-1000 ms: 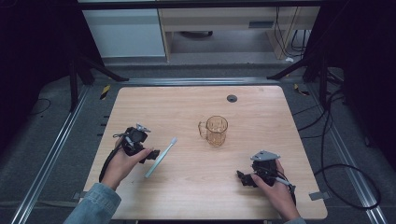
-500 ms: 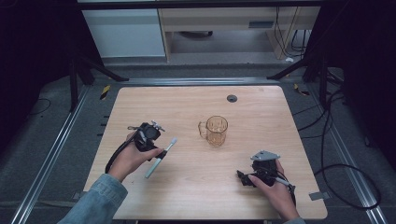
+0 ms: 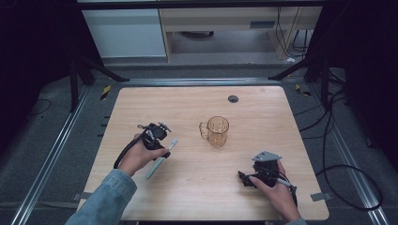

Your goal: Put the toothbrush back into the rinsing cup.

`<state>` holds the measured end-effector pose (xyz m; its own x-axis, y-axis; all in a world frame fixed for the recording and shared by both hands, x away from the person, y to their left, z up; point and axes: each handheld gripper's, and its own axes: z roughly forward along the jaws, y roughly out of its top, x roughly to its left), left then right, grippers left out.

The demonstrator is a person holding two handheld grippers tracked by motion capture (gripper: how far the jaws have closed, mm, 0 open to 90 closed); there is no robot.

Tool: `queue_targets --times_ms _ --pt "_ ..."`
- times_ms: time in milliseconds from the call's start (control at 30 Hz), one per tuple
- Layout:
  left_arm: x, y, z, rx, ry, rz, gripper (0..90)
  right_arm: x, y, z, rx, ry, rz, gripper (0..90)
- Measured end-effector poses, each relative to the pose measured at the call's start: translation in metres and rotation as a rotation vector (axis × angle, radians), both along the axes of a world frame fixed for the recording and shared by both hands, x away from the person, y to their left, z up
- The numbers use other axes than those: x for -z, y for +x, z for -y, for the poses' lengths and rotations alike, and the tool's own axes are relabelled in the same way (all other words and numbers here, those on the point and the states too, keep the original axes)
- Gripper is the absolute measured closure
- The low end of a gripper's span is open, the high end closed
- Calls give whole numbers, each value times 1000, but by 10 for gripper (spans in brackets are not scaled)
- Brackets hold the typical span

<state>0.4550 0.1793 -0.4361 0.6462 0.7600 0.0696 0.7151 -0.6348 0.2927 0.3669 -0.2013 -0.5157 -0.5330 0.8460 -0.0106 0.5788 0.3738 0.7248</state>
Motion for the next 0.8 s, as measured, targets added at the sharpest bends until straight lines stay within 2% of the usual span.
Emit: queue_targets --times_ms 133,267,533,800 --pt "10 5 -2 -15 1 -55 381 0 0 0 0 -1 2 4" --pt "13 9 -3 -24 14 -73 431 0 0 0 0 -1 0 4" --pt "17 16 2 -26 1 -104 509 0 0 0 0 -1 0 4" --pt "15 19 10 -11 35 -117 533 0 0 -1 12 4 -2 4"
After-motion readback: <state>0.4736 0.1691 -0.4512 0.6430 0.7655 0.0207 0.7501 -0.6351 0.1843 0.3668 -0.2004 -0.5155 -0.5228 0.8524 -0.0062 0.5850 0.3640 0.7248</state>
